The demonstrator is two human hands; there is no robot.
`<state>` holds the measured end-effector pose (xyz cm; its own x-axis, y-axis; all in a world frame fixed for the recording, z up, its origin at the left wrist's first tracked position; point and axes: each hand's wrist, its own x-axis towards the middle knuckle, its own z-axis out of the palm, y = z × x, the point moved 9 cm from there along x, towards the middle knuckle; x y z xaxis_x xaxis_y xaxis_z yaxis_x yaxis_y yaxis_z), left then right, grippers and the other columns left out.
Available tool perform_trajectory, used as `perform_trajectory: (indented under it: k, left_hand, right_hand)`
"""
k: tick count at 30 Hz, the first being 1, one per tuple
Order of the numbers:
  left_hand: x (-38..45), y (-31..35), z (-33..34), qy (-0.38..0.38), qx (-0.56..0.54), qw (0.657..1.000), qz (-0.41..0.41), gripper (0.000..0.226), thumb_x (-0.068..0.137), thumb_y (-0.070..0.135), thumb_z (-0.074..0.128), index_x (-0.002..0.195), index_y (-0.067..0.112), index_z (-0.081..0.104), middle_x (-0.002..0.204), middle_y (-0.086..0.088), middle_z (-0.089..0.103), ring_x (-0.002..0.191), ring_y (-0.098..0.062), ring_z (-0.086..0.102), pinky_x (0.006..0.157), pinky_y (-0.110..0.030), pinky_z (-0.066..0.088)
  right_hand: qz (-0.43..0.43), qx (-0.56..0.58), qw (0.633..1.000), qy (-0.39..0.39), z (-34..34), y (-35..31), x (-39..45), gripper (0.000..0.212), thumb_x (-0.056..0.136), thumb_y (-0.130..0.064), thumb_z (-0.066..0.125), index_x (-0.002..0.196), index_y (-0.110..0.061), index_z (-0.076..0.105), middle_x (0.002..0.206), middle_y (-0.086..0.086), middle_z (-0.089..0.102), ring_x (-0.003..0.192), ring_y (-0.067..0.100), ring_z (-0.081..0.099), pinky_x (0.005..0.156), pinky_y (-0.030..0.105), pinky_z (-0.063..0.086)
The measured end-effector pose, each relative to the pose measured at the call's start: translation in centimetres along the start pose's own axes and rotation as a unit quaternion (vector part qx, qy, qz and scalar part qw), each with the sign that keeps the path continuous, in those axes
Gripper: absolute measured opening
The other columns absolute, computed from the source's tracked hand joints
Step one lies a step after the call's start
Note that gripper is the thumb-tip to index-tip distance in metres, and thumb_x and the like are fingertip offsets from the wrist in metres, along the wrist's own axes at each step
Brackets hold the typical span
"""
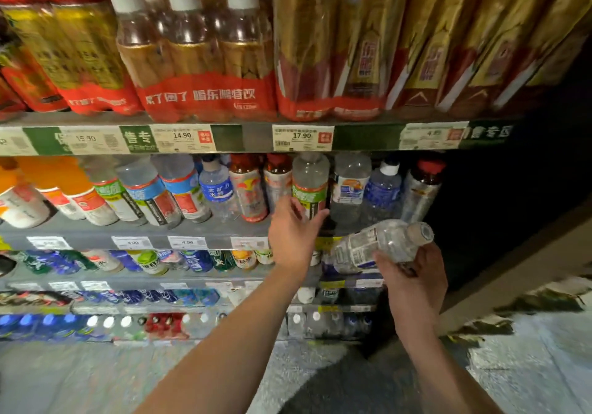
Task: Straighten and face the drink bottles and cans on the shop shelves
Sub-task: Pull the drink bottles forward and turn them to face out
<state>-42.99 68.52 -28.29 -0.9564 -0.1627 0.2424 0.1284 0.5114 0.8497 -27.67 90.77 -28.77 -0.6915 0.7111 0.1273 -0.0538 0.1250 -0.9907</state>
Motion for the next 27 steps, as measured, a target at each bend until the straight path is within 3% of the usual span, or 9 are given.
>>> perform_trajectory:
  k: [3,7,11,13,16,18,20,24,27]
  left_hand:
    - [0.1,0.2,0.4,0.036,0.016,0.999,-0.016,0.047,0.073,0.050,0.082,0.079,0.031,0.040,0.065,0.012,0.051,0.061,0.002,0.051,0.051,-0.022,0.032]
    - [0.3,0.1,0.8,0.057,0.009,0.998,-0.016,0.044,0.077,0.047,0.080,0.074,0.031,0.039,0.063,0.008,0.053,0.060,-0.003,0.053,0.056,-0.028,0.035]
    - [0.3,0.6,1.3,0.063,0.008,0.997,-0.035,0.044,0.079,0.042,0.081,0.069,0.027,0.041,0.060,0.006,0.053,0.057,-0.008,0.053,0.056,-0.028,0.033]
    - [-0.5,1.9,1.8,0.069,-0.004,0.997,-0.018,0.044,0.079,0.042,0.081,0.067,0.028,0.041,0.058,0.008,0.051,0.054,-0.006,0.050,0.055,-0.025,0.035]
    - [-2.5,5.6,4.5,0.013,-0.040,0.996,0.080,0.033,0.083,0.039,0.078,0.073,0.024,0.051,0.062,0.009,0.054,0.059,-0.010,0.053,0.055,-0.019,0.041]
    - [-3.6,8.5,7.2,-0.064,-0.044,0.987,0.139,0.021,0.083,0.035,0.078,0.089,0.023,0.062,0.075,0.008,0.059,0.066,-0.009,0.057,0.061,-0.026,0.050]
    - [-4.0,11.1,9.5,-0.119,-0.028,0.978,0.170,0.042,0.081,0.035,0.081,0.117,0.018,0.065,0.091,0.005,0.062,0.078,-0.012,0.061,0.069,-0.028,0.052]
    - [-3.2,13.9,12.5,-0.160,0.029,0.976,0.148,0.079,0.079,0.050,0.079,0.143,0.017,0.046,0.081,0.007,0.062,0.079,-0.016,0.063,0.064,-0.029,0.048]
    - [-2.5,15.0,14.0,-0.156,0.090,0.976,0.120,0.077,0.069,0.063,0.079,0.126,0.018,0.053,0.095,-0.003,0.072,0.095,-0.028,0.068,0.067,-0.034,0.050]
  right_hand:
    - [-0.019,-0.002,1.000,-0.003,-1.7,-0.2,0.8,0.052,0.071,-0.030,0.087,0.107,-0.057,0.060,0.106,-0.027,0.071,0.097,-0.003,0.069,0.083,0.024,0.055]
    - [-0.046,-0.001,0.999,-0.014,-3.4,-0.1,1.6,0.050,0.066,-0.047,0.081,0.112,-0.050,0.060,0.110,-0.015,0.072,0.105,0.009,0.070,0.092,0.034,0.055]
    - [-0.076,-0.019,0.997,-0.013,-4.7,-0.9,1.7,0.050,0.070,-0.047,0.081,0.114,-0.051,0.057,0.105,-0.023,0.072,0.100,0.001,0.069,0.085,0.014,0.052]
    - [-0.072,-0.015,0.997,-0.012,-5.2,-0.8,1.8,0.051,0.070,-0.048,0.082,0.115,-0.047,0.058,0.105,-0.020,0.073,0.100,0.002,0.070,0.084,0.012,0.052]
    - [-0.054,-0.001,0.998,-0.009,-6.0,-0.2,1.9,0.059,0.070,-0.048,0.086,0.121,-0.031,0.061,0.110,-0.009,0.073,0.105,0.013,0.070,0.094,0.036,0.056]
    - [-0.044,-0.007,0.999,-0.010,-6.4,0.1,1.7,0.062,0.070,-0.043,0.085,0.123,-0.024,0.062,0.112,-0.007,0.073,0.108,0.014,0.070,0.097,0.045,0.056]
    - [-0.041,-0.018,0.999,-0.004,-7.1,0.5,1.5,0.058,0.072,-0.034,0.087,0.123,-0.025,0.062,0.113,-0.008,0.073,0.108,0.013,0.069,0.097,0.047,0.056]
    - [-0.041,-0.010,0.999,0.014,-8.6,0.6,0.9,0.056,0.074,-0.022,0.087,0.122,-0.036,0.062,0.115,-0.014,0.071,0.110,0.006,0.067,0.096,0.030,0.056]
    - [-0.048,-0.002,0.998,0.033,-9.7,0.2,0.6,0.056,0.072,-0.028,0.087,0.116,-0.051,0.061,0.110,-0.022,0.071,0.104,-0.002,0.067,0.086,0.009,0.051]
